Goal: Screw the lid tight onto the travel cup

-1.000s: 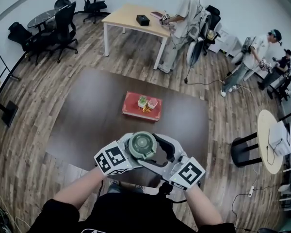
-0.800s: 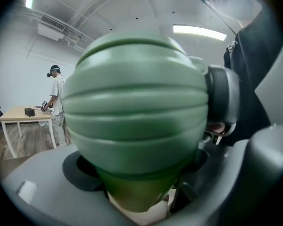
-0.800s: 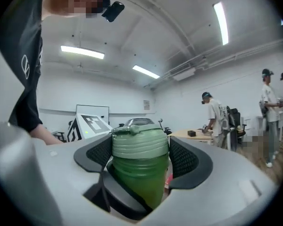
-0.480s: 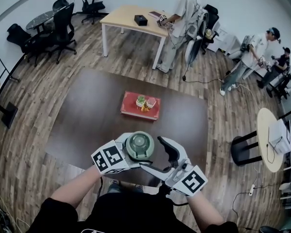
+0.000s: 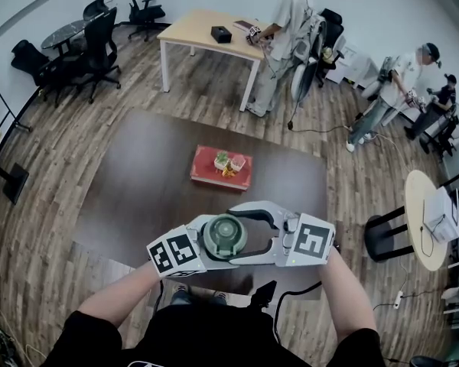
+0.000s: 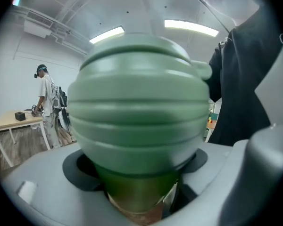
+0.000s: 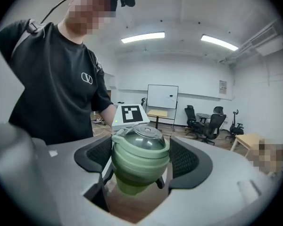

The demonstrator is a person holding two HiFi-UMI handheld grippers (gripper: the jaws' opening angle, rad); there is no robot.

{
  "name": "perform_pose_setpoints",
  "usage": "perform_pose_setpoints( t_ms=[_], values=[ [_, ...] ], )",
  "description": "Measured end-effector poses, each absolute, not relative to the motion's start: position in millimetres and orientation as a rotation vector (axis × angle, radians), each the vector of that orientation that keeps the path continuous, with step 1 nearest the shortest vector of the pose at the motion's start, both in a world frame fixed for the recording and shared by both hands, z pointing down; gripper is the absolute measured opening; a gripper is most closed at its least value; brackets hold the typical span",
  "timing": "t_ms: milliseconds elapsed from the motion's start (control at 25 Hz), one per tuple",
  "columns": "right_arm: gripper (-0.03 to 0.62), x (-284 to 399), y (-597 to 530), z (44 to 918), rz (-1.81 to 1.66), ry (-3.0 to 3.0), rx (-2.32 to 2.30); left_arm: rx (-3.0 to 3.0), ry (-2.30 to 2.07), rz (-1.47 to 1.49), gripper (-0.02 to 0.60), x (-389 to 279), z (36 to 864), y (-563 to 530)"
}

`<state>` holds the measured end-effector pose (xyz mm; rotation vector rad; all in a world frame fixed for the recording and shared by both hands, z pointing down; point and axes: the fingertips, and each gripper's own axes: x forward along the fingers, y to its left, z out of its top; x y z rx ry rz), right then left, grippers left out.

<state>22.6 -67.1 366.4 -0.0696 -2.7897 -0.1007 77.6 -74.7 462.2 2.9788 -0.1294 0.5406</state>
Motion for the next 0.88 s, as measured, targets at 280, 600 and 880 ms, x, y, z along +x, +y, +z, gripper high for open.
perform_pose_setpoints(
  t_ms=[280, 600, 880],
  values=[
    [0.387, 27.4, -69.6, 369.7, -0.065, -2.930, 0.355, 2.956, -0.184, 0.516, 0.420, 74.9, 465.6, -76.5],
    [0.383, 30.4, -80.8, 370.8, 0.052, -2.892, 0.903, 2.942, -0.243, 0.522, 0.422, 72.5, 467.5, -82.8],
    [0.385, 25.9, -82.4, 376.7, -0.003, -2.628, 1.349, 2.926, -0.280, 0.491, 0.420, 78.0, 471.2, -88.9]
  ],
)
